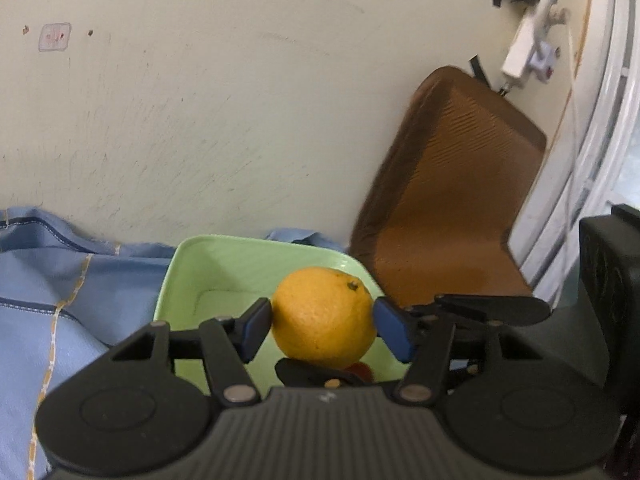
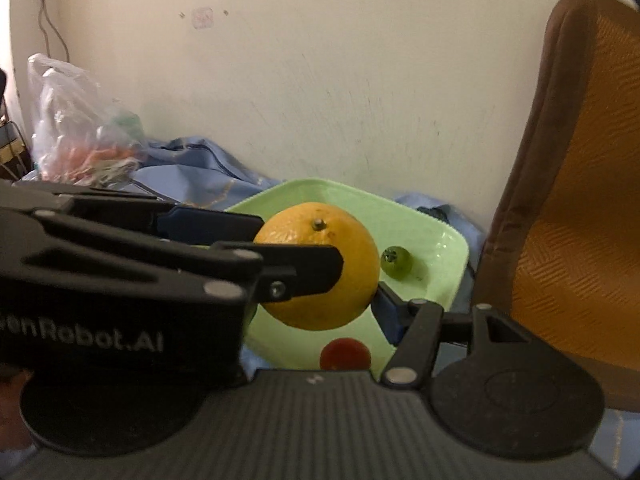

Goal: Organize fruits
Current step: 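Lower the pomelo into the green basket and open the left gripper, then move the right gripper to the small orange tangerine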

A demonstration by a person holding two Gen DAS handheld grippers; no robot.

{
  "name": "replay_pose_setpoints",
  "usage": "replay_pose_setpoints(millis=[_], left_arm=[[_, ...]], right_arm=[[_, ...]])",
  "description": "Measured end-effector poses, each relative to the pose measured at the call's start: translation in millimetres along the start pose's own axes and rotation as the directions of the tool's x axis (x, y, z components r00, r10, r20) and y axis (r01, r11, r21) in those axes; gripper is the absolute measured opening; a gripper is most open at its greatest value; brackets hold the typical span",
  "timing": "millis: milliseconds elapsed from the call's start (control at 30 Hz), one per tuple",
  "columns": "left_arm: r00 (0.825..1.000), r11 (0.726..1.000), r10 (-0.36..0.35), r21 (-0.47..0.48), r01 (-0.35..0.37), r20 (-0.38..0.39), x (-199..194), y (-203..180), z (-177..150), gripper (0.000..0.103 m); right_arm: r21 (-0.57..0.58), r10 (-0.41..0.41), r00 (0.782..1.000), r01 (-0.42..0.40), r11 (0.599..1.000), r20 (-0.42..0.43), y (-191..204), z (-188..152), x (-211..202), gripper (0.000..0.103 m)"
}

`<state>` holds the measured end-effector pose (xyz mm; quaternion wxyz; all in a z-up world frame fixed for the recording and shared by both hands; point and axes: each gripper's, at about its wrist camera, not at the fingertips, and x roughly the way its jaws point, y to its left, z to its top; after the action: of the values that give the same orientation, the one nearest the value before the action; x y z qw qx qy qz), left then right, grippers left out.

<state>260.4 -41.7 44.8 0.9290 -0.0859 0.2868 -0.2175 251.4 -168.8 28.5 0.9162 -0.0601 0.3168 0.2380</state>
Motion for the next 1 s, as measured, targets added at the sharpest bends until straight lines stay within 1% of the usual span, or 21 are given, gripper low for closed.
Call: replay_pose_setpoints(millis=[67,100,233,367,433,467,533,633,700,767,833,900,933,967,1000], left_arm=[[1.0,1.0,0.004,-0.004,-0.004,-0.005,4.3,2.6,0.6,0.056],[1.0,1.0,0.005,-0.012,-0.005,-0.005,4.0,4.4,-1.0,0.058],[1.0,1.0,0.017,-0.022,-0.017,0.003,-9.5,5.4,-3.9,0.059],[0.998,1.0,-0.002,-0.013,0.003,0.065,-53.0,1.4,-12.7,0.059],[0.995,1.0,-0.014,0.0,0.014,0.099,-83.0,-0.1,-24.4,0.062],[0.994,1.0,-0.012,0.009,0.011,0.113,-98.7,-0.1,-33.1,0.062],[0.992,0.999,0.021,0.038,-0.026,0.126,-128.1,1.8,-55.9,0.063],[0.992,0.996,0.076,0.047,-0.081,0.105,-155.5,8.7,-89.8,0.061],[0.992,0.994,0.096,0.041,-0.1,0.085,-167.5,11.7,-108.6,0.061],[0.992,0.994,0.1,0.043,-0.104,0.073,-172.5,11.6,-121.3,0.061],[0.994,0.994,0.094,0.042,-0.097,0.058,-174.7,8.9,-130.6,0.061],[0.996,0.996,0.082,0.038,-0.083,0.038,-170.8,6.5,-133.0,0.058],[0.997,0.996,0.072,0.042,-0.073,0.033,-169.5,5.7,-134.0,0.057],[0.997,0.996,0.065,0.053,-0.066,0.029,-167.1,4.1,-135.7,0.056],[0.998,0.995,0.066,0.069,-0.067,0.023,-164.9,1.7,-137.6,0.055]], right_arm=[[0.014,-0.008,1.0,0.008,1.0,-0.012,-1.5,-0.1,4.7,0.066],[0.027,-0.012,1.0,0.012,1.0,-0.004,-3.3,0.0,4.1,0.067],[0.015,-0.034,0.999,0.033,0.999,0.042,-4.1,0.2,-9.1,0.067],[0.045,-0.045,0.991,0.039,0.998,0.127,-4.1,-11.5,-48.1,0.067],[0.075,-0.04,0.986,0.027,0.997,0.164,-2.6,-25.3,-71.1,0.067],[0.097,-0.036,0.983,0.019,0.995,0.181,-1.3,-36.4,-84.4,0.067],[0.147,-0.035,0.98,0.006,0.989,0.196,2.1,-60.3,-105.1,0.067],[0.194,-0.02,0.981,-0.017,0.981,0.191,13.6,-95.7,-126.7,0.066],[0.211,-0.017,0.982,-0.023,0.977,0.188,23.0,-115.1,-137.2,0.066],[0.234,-0.003,0.984,-0.039,0.971,0.177,31.1,-129.2,-142.9,0.066],[0.251,0.027,0.985,-0.07,0.965,0.168,38.3,-137.2,-144.5,0.065],[0.235,0.036,0.987,-0.072,0.969,0.154,46.1,-137.3,-142.5,0.063],[0.217,0.033,0.989,-0.064,0.974,0.143,50.0,-135.6,-140.1,0.06],[0.196,0.028,0.991,-0.054,0.979,0.134,54.8,-134.6,-138.0,0.052],[0.176,0.022,0.991,-0.045,0.983,0.131,58.3,-133.3,-136.8,0.051]])
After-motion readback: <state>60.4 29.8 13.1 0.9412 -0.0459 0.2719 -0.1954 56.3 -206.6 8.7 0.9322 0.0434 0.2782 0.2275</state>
